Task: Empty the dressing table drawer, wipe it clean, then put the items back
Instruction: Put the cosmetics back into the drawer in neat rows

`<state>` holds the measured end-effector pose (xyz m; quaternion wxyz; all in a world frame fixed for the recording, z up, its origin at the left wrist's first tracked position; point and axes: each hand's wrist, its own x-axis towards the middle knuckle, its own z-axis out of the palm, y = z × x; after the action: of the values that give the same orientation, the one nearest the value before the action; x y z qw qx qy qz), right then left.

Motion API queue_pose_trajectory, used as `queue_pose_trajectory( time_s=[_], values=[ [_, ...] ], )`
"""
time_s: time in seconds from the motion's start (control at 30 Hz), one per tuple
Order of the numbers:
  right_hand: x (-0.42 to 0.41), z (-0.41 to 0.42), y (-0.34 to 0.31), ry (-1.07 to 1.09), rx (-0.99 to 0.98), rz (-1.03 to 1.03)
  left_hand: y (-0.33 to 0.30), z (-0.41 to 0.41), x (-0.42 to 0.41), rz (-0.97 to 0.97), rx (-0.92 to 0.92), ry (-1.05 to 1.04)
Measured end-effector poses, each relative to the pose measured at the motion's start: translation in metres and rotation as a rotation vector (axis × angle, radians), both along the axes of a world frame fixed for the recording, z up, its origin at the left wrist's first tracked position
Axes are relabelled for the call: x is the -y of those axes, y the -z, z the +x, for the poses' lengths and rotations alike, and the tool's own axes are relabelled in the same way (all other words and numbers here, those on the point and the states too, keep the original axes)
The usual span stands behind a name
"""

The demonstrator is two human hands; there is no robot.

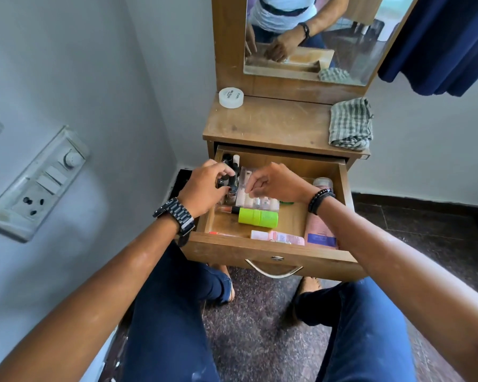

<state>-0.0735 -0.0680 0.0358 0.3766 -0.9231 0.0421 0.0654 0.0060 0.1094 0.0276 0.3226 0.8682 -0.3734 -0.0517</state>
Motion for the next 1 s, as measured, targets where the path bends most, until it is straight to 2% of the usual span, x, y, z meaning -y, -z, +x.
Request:
queue_pose_trajectory(
  time_s=[0.2, 0.33, 0.4, 0.53, 0.6, 0.7, 0.83, 1.0],
  values=[
    [0.018, 0.028, -0.02, 0.068, 0.104, 0.117, -0.023, 0.018, 0.028, -0.192, -0.175, -0.021],
    [0.03, 0.057, -0.022, 0.159, 0.156, 0.17, -0.031, 0.042, 0.051, -0.247, -0.153, -0.072],
    [0.036, 0.073, -0.021, 0.216, 0.222, 0.131, -0.035, 0.056, 0.063, -0.251, -0.106, -0.101],
    [0.04, 0.106, -0.02, 0.313, 0.294, 0.076, -0.034, 0.091, 0.085, -0.208, -0.025, -0.218],
    [0.039, 0.121, -0.018, 0.318, 0.27, -0.049, -0.033, 0.107, 0.094, -0.155, -0.017, -0.254],
    [0.037, 0.137, -0.019, 0.25, 0.178, -0.247, -0.032, 0.122, 0.107, 0.021, 0.032, -0.224],
    [0.039, 0.152, -0.023, 0.151, 0.114, -0.397, -0.027, 0.139, 0.123, 0.186, 0.031, -0.174],
    [0.039, 0.169, -0.016, 0.121, 0.079, -0.528, -0.027, 0.145, 0.129, 0.225, 0.004, -0.192]
  ],
)
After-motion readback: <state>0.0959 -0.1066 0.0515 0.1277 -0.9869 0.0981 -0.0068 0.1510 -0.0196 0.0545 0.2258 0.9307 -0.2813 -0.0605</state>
